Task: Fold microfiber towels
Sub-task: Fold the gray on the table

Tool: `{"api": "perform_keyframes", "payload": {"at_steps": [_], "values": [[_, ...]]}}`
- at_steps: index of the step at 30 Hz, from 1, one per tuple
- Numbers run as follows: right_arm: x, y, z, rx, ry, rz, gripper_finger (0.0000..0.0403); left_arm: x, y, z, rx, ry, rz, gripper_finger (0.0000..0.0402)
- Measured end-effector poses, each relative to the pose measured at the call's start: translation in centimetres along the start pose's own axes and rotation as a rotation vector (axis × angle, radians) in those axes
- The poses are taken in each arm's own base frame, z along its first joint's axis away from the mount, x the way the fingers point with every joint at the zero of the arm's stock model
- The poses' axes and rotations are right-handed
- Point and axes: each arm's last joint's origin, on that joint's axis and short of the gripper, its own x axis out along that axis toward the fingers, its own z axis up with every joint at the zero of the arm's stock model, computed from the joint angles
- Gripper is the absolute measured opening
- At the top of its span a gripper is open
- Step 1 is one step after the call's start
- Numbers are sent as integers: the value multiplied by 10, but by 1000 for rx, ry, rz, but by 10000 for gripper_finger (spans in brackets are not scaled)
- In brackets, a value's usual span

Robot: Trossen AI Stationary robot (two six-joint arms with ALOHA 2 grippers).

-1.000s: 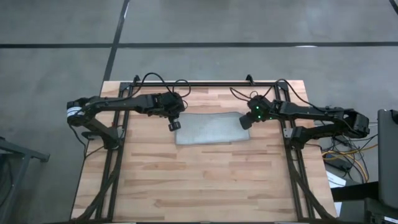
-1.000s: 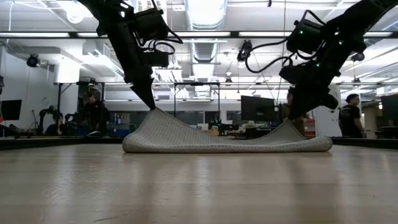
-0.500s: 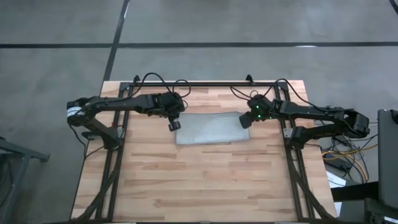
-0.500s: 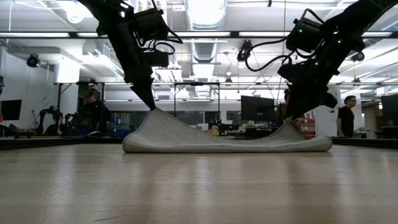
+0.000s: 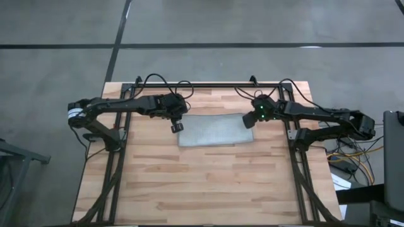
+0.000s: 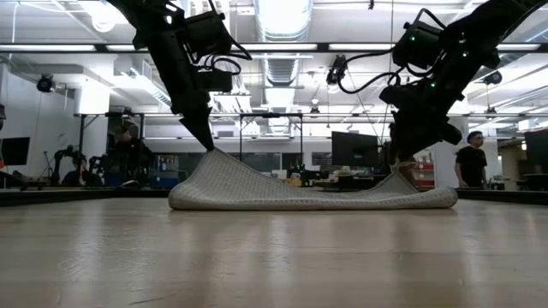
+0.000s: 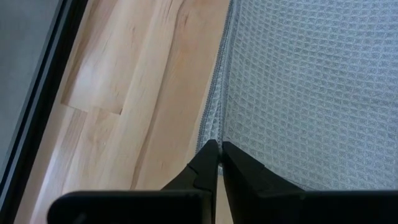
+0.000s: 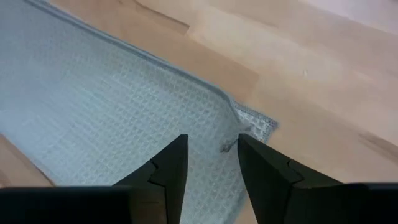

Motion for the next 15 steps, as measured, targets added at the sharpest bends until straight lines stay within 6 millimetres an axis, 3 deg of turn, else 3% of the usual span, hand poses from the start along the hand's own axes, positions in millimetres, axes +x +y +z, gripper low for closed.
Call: {"api": "perform_keyframes", "payload": {"at_steps": [15], "values": [[-17, 15, 25, 8, -81, 58, 109, 0, 0, 0, 0, 0, 0, 26]]}}
